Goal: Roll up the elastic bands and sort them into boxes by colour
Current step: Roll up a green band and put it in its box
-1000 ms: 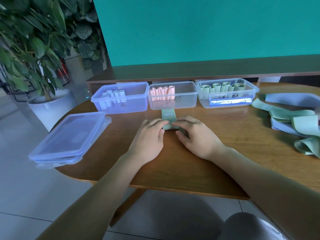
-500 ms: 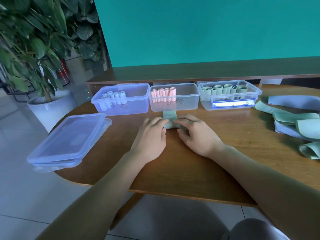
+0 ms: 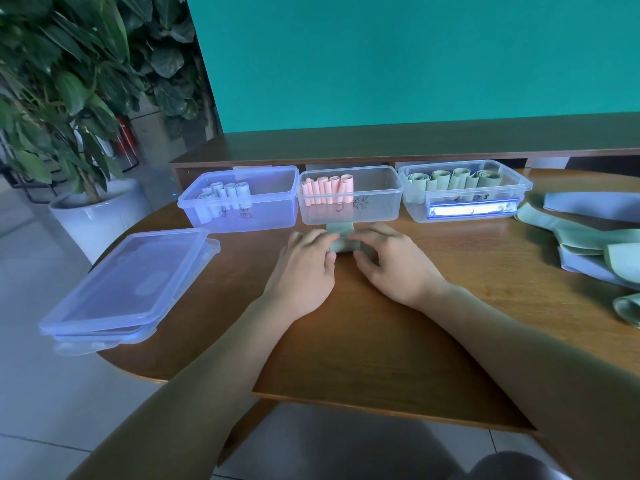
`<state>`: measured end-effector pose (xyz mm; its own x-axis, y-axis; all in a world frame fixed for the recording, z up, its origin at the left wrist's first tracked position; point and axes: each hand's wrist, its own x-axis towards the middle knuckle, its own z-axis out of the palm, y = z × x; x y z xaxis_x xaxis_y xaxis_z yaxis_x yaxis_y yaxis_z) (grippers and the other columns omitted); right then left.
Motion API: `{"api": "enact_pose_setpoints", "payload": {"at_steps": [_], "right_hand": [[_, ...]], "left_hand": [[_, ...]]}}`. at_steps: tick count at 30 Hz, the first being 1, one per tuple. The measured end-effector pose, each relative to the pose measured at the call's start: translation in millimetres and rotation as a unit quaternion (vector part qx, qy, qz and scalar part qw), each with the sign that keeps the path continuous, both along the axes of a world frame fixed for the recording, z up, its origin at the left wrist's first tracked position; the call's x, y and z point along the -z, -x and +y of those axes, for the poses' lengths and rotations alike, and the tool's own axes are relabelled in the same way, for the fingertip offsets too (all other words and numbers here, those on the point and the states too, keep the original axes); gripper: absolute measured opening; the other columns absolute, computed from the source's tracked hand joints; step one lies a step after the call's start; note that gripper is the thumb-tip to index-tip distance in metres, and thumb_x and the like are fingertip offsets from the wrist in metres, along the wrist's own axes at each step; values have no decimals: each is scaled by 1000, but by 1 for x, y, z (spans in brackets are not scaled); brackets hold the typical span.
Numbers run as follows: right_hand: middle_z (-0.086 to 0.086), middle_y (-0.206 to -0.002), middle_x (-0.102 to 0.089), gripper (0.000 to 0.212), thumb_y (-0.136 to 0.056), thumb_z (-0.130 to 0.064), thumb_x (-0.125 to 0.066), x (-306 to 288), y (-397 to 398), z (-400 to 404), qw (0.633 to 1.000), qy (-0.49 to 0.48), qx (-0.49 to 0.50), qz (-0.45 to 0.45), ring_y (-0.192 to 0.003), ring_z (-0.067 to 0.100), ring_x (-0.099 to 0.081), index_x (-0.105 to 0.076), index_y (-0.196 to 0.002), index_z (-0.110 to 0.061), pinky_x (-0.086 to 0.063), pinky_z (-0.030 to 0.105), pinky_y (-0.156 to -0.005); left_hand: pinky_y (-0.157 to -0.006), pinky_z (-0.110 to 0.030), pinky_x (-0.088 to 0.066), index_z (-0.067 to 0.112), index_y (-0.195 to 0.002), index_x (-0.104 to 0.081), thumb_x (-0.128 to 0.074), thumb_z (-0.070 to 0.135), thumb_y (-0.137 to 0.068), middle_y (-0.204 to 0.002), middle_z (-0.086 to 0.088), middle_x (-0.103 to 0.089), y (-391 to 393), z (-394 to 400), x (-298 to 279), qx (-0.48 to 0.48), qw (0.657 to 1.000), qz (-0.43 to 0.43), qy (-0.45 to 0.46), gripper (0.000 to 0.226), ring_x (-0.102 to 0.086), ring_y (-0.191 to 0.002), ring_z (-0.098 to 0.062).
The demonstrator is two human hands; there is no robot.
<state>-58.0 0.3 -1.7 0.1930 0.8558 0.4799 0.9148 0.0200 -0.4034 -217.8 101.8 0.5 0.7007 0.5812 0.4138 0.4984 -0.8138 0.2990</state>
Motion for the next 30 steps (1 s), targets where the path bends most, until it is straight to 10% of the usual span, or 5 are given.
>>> {"api": "enact_pose_setpoints", "payload": {"at_steps": [30], "right_hand": [[-6, -134, -54, 40, -96, -24, -57, -2, -16, 32, 1000, 20, 10, 0, -86, 11, -54, -58, -136, -21, -55, 41, -86]], "left_hand": [[-112, -43, -38, 26, -148, -43, -47, 29, -103, -147, 5, -48, -20, 24, -1, -29, 999, 17, 5, 46, -39, -134, -23]]}}
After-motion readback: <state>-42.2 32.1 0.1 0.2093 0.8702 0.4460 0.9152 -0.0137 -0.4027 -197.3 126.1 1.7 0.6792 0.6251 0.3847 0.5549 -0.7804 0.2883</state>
